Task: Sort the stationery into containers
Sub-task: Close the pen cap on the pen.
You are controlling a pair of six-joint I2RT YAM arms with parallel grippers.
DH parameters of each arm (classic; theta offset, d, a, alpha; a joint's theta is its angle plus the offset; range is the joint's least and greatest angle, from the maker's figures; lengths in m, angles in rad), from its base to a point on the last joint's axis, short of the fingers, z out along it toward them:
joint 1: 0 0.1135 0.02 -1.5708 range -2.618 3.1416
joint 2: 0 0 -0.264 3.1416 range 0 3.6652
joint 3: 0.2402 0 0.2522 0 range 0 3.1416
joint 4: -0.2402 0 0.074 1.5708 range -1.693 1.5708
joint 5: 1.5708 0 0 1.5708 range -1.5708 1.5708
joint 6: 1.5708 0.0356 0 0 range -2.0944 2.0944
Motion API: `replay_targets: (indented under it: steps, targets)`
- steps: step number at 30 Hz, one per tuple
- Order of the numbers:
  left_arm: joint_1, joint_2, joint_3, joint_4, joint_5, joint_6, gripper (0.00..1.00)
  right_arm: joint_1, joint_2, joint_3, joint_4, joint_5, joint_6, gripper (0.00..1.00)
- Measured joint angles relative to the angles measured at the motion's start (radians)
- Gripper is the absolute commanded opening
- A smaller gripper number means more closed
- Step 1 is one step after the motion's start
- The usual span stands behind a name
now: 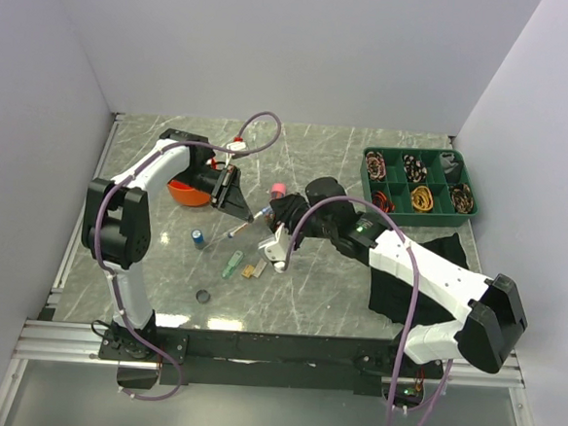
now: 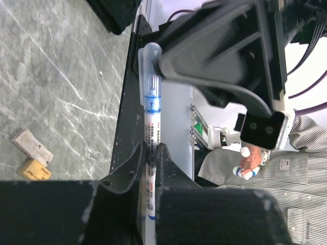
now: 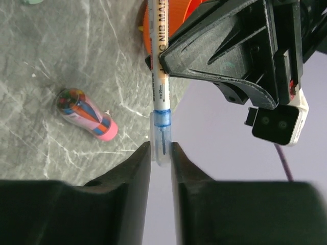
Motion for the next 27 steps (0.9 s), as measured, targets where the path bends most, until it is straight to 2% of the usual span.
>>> replay_targets:
  steps: [2,3,8,10,16,18,19,23,24,25,27]
  targets:
    - [-0.001,-0.002,0.0,0.008,0.003,0.001,0.01,0.008,0.0,-0.003,0.018,0.002,0.013,0.48]
    - [-0.002,-0.002,0.0,0.01,0.004,0.002,0.01,0.016,0.0,-0.011,0.038,0.002,0.019,0.49]
    - [-0.005,-0.023,-0.013,0.015,0.004,0.011,0.01,0.037,-0.002,-0.035,0.068,-0.002,0.048,0.49]
    - [-0.006,-0.028,-0.013,0.015,0.005,0.016,0.01,0.039,-0.002,-0.035,0.071,-0.002,0.054,0.45]
    - [-0.005,-0.028,-0.013,0.016,0.004,0.018,0.01,0.05,0.031,-0.014,0.079,0.007,0.092,0.28]
    - [-0.005,-0.028,-0.013,0.017,0.004,0.018,0.01,0.055,0.047,-0.006,0.094,0.016,0.106,0.24]
    - [-0.005,-0.028,-0.013,0.018,0.001,0.018,0.01,0.058,0.051,-0.004,0.098,0.022,0.113,0.18]
    - [-0.002,-0.028,-0.013,0.019,0.0,0.018,0.02,0.065,0.054,-0.003,0.098,0.039,0.129,0.05]
    - [-0.002,-0.028,-0.013,0.019,0.0,0.017,0.18,0.066,0.054,-0.003,0.098,0.041,0.13,0.04]
    - [-0.002,-0.028,-0.013,0.019,0.0,0.018,0.28,0.066,0.054,-0.003,0.098,0.042,0.129,0.03]
    - [-0.002,-0.028,-0.011,0.02,-0.001,0.018,0.43,0.066,0.054,-0.003,0.1,0.041,0.126,0.02]
